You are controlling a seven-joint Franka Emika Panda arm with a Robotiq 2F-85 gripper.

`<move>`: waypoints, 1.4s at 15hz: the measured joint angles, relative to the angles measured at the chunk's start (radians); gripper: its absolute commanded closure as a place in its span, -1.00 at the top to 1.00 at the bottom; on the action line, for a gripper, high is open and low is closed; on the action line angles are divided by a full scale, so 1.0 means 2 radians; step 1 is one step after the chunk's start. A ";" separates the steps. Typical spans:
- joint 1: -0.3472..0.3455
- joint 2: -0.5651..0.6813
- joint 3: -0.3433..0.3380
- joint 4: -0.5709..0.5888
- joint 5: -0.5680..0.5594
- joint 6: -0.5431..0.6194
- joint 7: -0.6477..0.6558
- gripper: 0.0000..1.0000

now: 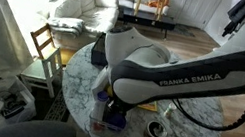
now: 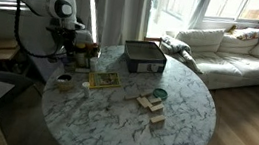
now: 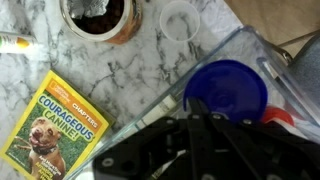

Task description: Put the blue lid in the clear case on the left

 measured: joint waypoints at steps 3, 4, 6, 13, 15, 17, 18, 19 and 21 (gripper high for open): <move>0.000 -0.020 0.000 -0.010 0.000 0.001 -0.004 -1.00; 0.000 -0.029 0.000 -0.017 0.000 0.003 -0.007 -1.00; -0.002 -0.049 0.002 -0.032 0.000 0.007 -0.019 -0.98; -0.017 -0.134 0.018 -0.108 0.020 0.066 -0.068 0.24; -0.023 -0.156 0.025 -0.129 0.041 0.084 -0.089 0.56; -0.029 -0.179 0.030 -0.149 0.061 0.100 -0.112 0.82; -0.031 -0.189 0.031 -0.158 0.072 0.104 -0.123 0.97; -0.034 -0.200 0.033 -0.166 0.082 0.106 -0.133 1.00; -0.040 -0.220 0.034 -0.180 0.103 0.107 -0.151 1.00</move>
